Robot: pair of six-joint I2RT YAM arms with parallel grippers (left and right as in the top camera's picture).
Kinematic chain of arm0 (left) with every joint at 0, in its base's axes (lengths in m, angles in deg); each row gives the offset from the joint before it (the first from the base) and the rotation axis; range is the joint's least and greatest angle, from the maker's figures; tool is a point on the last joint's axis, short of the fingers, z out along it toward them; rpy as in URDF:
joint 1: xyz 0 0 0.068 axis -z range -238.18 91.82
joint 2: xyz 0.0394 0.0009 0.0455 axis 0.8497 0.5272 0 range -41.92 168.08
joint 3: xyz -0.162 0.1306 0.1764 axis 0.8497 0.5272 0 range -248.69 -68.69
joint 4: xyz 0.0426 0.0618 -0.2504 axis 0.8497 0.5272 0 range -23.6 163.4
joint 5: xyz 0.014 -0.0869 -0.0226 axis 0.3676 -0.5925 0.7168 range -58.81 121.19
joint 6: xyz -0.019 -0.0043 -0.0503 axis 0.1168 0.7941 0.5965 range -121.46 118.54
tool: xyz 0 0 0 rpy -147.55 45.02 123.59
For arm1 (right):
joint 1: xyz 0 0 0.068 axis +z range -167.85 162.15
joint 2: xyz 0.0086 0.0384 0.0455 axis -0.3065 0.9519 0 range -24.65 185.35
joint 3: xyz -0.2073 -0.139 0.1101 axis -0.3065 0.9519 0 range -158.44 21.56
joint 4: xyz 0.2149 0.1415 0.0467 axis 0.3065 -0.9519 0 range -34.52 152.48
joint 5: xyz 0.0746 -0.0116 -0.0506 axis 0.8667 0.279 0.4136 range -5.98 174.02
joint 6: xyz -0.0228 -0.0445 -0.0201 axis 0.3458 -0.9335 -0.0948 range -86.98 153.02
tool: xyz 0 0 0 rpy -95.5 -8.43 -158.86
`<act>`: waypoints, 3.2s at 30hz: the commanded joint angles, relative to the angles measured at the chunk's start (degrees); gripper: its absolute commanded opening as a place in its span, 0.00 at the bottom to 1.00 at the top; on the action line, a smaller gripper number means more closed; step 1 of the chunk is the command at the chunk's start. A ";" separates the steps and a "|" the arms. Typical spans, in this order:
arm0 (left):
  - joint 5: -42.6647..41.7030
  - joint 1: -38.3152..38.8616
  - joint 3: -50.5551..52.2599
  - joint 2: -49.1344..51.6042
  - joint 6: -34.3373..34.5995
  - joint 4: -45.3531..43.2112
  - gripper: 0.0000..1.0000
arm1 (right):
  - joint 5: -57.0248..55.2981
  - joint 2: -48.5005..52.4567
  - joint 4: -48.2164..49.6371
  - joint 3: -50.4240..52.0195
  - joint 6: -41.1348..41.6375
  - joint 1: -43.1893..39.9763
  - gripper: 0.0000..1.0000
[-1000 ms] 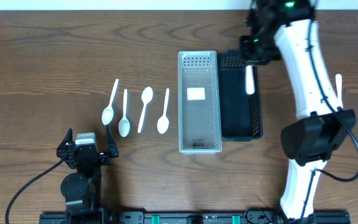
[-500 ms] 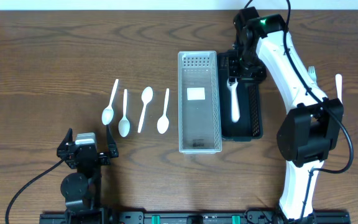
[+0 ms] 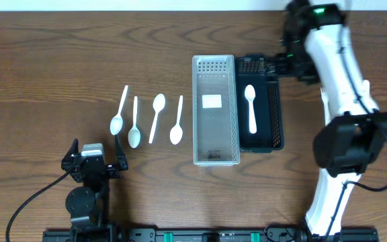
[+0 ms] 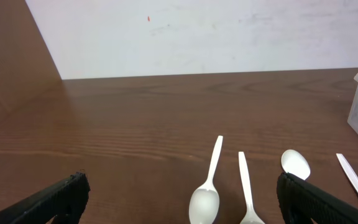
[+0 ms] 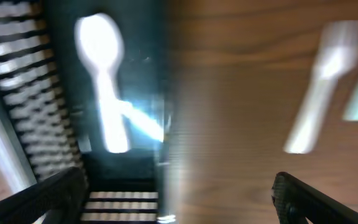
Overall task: Pack container
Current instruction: 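Carry the spoon left and drop it into the black basket, then move the right gripper back over the mint-green fork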
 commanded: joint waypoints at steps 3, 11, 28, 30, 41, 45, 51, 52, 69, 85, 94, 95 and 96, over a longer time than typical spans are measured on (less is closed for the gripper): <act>0.02 -0.17 1.66 -0.35 -0.55 0.83 0.98 | -3.30 -0.57 -0.96 0.52 -16.20 -10.23 0.99; 0.02 -0.17 1.66 -0.35 -0.55 0.83 0.98 | -2.71 -0.57 6.01 10.23 -17.99 -17.11 0.99; 0.02 -0.17 1.66 -0.35 -0.55 0.83 0.98 | -0.94 -0.57 25.14 29.94 -22.23 -17.49 0.99; 0.02 -0.17 1.66 -0.35 -0.55 0.83 0.98 | 0.26 -0.55 26.10 30.58 -22.23 -17.64 0.99; 0.02 -0.17 1.66 -0.35 -0.55 0.83 0.98 | 1.16 -0.55 30.88 32.02 -21.18 -17.92 0.99; 0.02 -0.17 1.66 -0.35 -0.55 0.83 0.98 | 1.16 -0.55 31.50 32.06 -21.18 -18.47 0.99; 0.02 -0.17 1.66 -0.35 -0.55 0.83 0.98 | 1.22 -0.55 32.13 32.65 -21.16 -19.74 0.99; 0.02 -0.17 1.66 -0.35 -0.55 0.83 0.98 | 1.25 -0.55 32.41 32.92 -21.16 -19.89 0.99; 0.02 -0.17 1.66 -0.35 -0.55 0.83 0.98 | 1.42 -0.52 33.97 34.32 -21.16 -19.93 0.97; 0.02 -0.17 1.66 -0.35 -0.55 0.83 0.98 | 1.40 -0.52 34.80 34.36 -18.67 -19.93 0.06; 0.02 -0.17 1.66 -0.35 -0.55 0.83 1.00 | 1.44 -0.59 30.62 30.16 -16.37 -19.56 0.01; 0.02 -0.17 1.66 -0.35 -0.55 0.83 0.98 | 1.44 -0.59 28.63 28.11 -15.50 -19.32 0.01; 0.02 -0.17 1.66 -0.35 -0.55 0.83 0.98 | 1.44 -0.59 27.30 26.69 -15.15 -19.12 0.01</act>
